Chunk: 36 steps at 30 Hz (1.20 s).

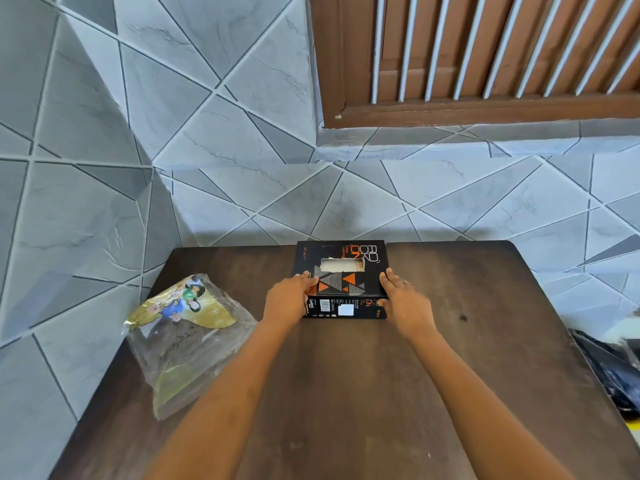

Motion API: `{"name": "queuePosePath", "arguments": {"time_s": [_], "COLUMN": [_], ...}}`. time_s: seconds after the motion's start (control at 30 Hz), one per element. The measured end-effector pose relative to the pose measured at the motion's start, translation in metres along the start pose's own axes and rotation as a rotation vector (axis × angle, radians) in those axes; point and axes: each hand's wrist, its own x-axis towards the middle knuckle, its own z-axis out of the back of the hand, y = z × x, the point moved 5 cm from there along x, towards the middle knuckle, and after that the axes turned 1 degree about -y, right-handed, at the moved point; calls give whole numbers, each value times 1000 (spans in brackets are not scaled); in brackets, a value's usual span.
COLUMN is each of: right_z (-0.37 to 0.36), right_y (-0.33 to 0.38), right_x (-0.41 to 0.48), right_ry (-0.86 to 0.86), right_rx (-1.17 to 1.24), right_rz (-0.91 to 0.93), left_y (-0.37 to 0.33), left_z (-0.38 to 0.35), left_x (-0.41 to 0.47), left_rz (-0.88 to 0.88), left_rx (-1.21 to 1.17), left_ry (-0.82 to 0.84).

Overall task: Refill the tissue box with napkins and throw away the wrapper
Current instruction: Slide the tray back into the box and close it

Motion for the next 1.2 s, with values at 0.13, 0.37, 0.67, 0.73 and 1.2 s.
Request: {"name": "queuePosePath", "arguments": {"time_s": [0.13,0.37,0.67,0.73,1.2], "right_z": [1,0,-11,-14,-34], "right_y": [-3,-4,-7,-8,134], "right_x": [23,46,41,34,-40], "right_ry": [-1,0,118,141,-2], "right_rx": [10,9,40,89,510], "right_rz": [-21,-49,-32,-43,297], "left_y": [5,14,10,11,102], "left_z": [0,-5,-14,-14,25], "left_x": [24,48,35,24,-139], "left_rz": [-13,-7,6,27,377], "left_rx": [-16,-71,-186,-246,-372], "left_ry": [-27,-58,33,36,-201]}}
